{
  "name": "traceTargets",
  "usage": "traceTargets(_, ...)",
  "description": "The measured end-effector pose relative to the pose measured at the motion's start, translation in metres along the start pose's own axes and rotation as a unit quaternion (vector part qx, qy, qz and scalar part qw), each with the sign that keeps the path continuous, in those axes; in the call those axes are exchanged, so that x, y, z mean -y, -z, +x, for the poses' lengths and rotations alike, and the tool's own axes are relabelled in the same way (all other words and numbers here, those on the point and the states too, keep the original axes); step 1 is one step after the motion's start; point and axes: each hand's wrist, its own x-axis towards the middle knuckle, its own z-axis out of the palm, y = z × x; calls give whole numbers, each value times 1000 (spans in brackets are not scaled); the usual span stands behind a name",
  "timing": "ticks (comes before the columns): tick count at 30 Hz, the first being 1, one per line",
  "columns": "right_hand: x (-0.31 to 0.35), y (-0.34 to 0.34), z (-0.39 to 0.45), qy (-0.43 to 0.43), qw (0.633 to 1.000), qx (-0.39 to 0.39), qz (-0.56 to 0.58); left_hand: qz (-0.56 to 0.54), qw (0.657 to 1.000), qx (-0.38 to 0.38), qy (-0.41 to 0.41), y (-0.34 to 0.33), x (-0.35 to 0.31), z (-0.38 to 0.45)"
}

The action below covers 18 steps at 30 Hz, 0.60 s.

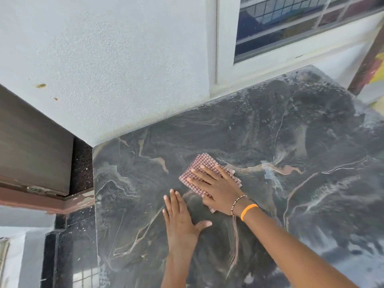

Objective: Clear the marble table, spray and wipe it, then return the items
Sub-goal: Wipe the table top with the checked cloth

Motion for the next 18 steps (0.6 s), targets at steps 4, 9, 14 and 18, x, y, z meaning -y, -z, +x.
traceTargets(4, -100, 13, -38, -88, 995, -22, -29, -16, 998, 9, -61, -19, -71, 19)
traceTargets(9, -207, 23, -78, -253, 967, -16, -11, 3, 998, 19, -62, -32, -112, 48)
traceTargets(14, -186, 16, -98, -340, 938, -61, 38, 10, 999, 31, -29, -35, -117, 55)
traceTargets(18, -126, 15, -73, -235, 969, -74, 27, 5, 999, 24, -24, -35, -118, 56)
